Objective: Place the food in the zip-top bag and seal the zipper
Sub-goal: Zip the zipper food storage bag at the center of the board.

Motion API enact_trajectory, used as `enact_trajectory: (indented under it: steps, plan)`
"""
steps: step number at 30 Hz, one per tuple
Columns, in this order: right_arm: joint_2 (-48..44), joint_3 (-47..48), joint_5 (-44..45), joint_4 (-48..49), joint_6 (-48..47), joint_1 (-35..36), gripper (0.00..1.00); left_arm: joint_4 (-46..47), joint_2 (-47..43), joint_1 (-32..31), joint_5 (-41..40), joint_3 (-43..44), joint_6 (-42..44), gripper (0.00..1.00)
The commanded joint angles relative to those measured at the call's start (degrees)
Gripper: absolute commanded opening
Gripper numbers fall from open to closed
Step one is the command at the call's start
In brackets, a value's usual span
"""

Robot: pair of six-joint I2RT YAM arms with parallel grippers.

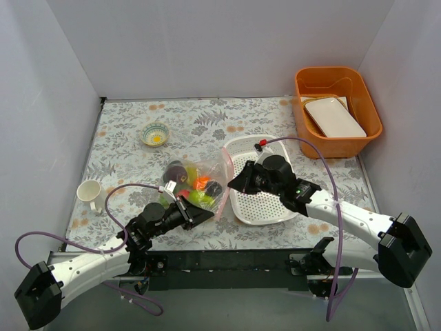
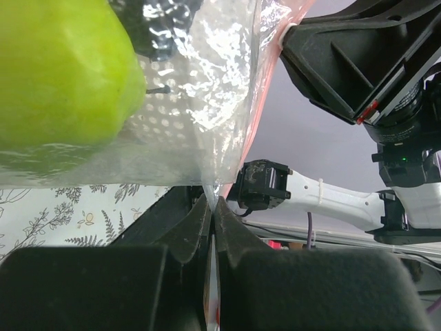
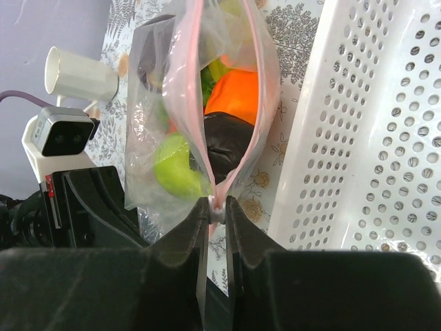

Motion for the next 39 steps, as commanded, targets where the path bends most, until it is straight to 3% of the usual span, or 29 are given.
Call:
enact_trajectory:
  steps: [1,39]
  plan:
    - [-0.7,3.6,3.7,1.9,-2.7,-2.5,0.1,-3.9,0.2,-0.3,1.0,-0.2,-5.6,0.0]
    - [5.1,8.2,-2.3,5.3,-6.1,-9.6,0.1,-12.4,-6.4,-0.4,0.1,-1.5,-6.7,0.0]
